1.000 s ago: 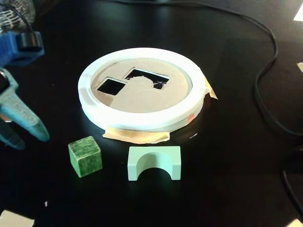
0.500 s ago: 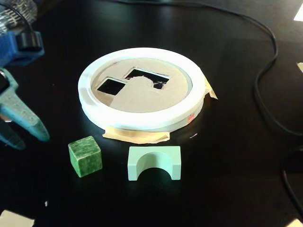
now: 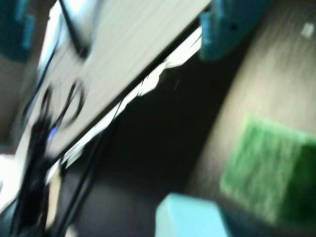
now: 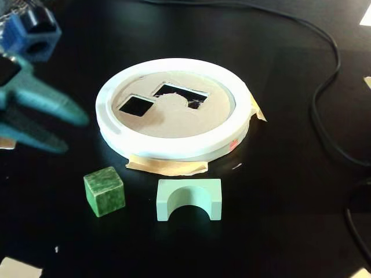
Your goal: Pick up the U shape block and drop it in corresponding U shaped hole
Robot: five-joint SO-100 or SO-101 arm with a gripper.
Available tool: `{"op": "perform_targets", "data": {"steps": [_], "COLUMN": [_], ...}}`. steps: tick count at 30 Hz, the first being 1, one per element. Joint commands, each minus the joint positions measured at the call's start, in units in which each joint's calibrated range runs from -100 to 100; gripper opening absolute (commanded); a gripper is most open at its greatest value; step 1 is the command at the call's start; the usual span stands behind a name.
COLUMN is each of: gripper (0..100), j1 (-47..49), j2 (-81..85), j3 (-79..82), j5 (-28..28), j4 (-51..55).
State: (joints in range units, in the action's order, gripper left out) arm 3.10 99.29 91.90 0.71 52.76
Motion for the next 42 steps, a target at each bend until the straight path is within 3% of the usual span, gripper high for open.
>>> {"op": "perform_targets", "data": {"steps": [1, 9, 14, 18, 27, 37, 42], "gripper": [56, 58, 58, 58, 58, 56, 56], "j1": [8.51, 9.64, 8.26, 8.26, 8.14, 8.89, 9.39], "j2": [0.00, -3.68, -21.14, -42.37, -85.09, -95.75, -98.08], "j3": [-14.21, -17.49, -19.40, -31.15, -60.48, -63.57, -65.49], "j5": [0.00, 1.22, 6.45, 11.23, 24.86, 38.05, 38.58], "j4": [-3.64, -6.65, -17.79, -24.72, -22.11, -14.48, -15.58]}}
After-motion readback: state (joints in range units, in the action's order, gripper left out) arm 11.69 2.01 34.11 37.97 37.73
